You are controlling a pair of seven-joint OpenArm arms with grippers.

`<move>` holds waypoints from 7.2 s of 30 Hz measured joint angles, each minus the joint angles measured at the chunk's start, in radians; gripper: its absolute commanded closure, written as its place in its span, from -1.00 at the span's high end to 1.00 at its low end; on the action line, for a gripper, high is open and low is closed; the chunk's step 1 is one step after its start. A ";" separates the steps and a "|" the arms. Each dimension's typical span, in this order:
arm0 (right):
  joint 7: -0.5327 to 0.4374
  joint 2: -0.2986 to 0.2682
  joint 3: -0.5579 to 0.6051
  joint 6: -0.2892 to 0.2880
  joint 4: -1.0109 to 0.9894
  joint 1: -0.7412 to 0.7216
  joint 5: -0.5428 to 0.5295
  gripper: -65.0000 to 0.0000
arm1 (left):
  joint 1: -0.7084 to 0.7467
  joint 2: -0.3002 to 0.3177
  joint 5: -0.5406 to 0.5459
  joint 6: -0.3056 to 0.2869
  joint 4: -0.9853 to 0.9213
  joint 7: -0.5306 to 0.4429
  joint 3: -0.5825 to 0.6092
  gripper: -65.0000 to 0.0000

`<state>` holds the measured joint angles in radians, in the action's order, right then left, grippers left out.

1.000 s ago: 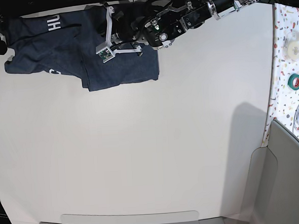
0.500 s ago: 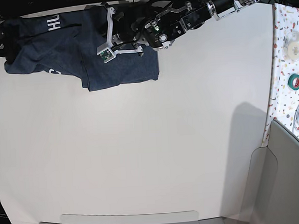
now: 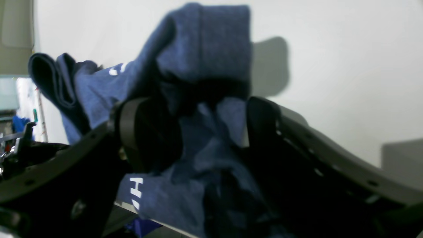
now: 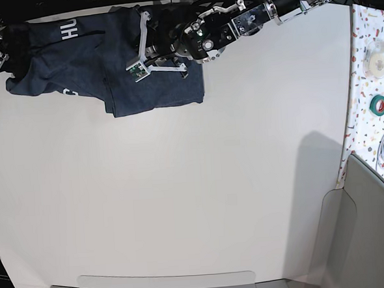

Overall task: Layout the t-shirt on the table in an organized manner, then fold the t-shirt properly
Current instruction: 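Pull the held fabric with the left gripper toward the right gripper, then grasp the folded navy shirt bundle with both grippers, then fold the bundle edge with the right gripper toward the left gripper, then release the fabric with the right gripper and lift it away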

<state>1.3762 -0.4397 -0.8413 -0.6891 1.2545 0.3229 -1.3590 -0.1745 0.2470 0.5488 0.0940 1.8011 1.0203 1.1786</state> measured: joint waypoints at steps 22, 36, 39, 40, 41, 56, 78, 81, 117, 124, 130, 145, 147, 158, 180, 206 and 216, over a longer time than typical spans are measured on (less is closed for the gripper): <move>0.000 0.003 0.113 -0.015 0.060 -0.004 0.106 -1.00 | 0.253 0.161 -0.013 0.004 0.209 0.016 -0.505 -0.93; 0.034 0.156 0.163 -0.006 0.536 -0.055 0.336 -1.00 | 0.449 0.182 0.045 -0.030 0.018 -0.096 -0.730 -0.93; 0.036 0.221 0.293 -0.006 0.677 -0.079 0.417 -1.00 | 0.449 0.169 0.037 -0.026 0.016 -0.098 -0.730 -0.93; 0.038 0.240 0.340 -0.005 0.715 -0.087 0.447 -1.00 | 0.449 0.163 0.037 -0.022 0.015 -0.099 -0.730 -0.93; 0.041 0.252 0.385 -0.006 0.742 -0.097 0.467 -1.00 | 0.448 0.162 0.037 -0.023 0.014 -0.101 -0.730 -0.93; 0.041 0.446 0.840 -0.005 0.754 -0.208 0.674 -1.00 | 0.434 0.158 0.068 -0.042 -0.025 -0.132 -0.730 -0.93; 0.012 0.443 1.417 -0.004 0.713 -0.334 1.363 -1.00 | 0.428 0.111 0.034 -0.023 -0.034 -0.169 -0.678 -0.93; 0.013 0.440 1.478 -0.004 0.713 -0.345 1.414 -0.74 | 0.428 0.111 0.034 -0.023 -0.034 -0.169 -0.678 -0.93; -0.016 0.418 0.642 -0.006 0.780 -0.348 0.875 0.22 | 0.365 0.112 0.104 -0.069 -0.114 -0.170 -0.677 -0.93; -0.019 0.420 0.644 -0.005 0.777 -0.310 0.694 0.22 | 0.341 0.102 0.143 -0.087 -0.163 -0.214 -0.673 -0.93; -0.019 0.386 0.640 -0.006 0.777 -0.309 0.695 0.22 | 0.344 0.100 0.142 -0.087 -0.166 -0.229 -0.671 -0.93; -0.023 0.341 0.486 -0.005 0.758 -0.299 0.594 0.24 | 0.346 0.100 0.137 -0.087 -0.166 -0.237 -0.669 -0.93; -0.020 0.344 0.521 -0.005 0.731 -0.289 0.595 0.24 | 0.346 0.100 0.137 -0.087 -0.166 -0.238 -0.669 -0.93; -0.023 0.335 0.592 -0.006 0.708 -0.290 0.601 0.44 | 0.346 0.100 0.137 -0.087 -0.166 -0.238 -0.669 -0.93; -0.022 0.245 0.686 0.103 0.708 -0.298 0.683 0.43 | 0.347 0.100 0.137 -0.087 -0.166 -0.237 -0.669 -0.93; -0.024 0.320 0.934 0.103 0.708 -0.309 0.706 -1.00 | 0.347 0.100 0.137 -0.087 -0.166 -0.237 -0.669 -0.93; -0.026 0.380 1.011 0.103 0.708 -0.335 0.706 -1.00 | 0.341 0.098 0.159 -0.110 -0.203 -0.270 -0.670 -0.93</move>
<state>1.3499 -0.0593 0.1699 -0.5861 1.9621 -0.0124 -0.6525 0.1661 0.3454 0.7082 -0.0162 1.5982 0.7502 0.5087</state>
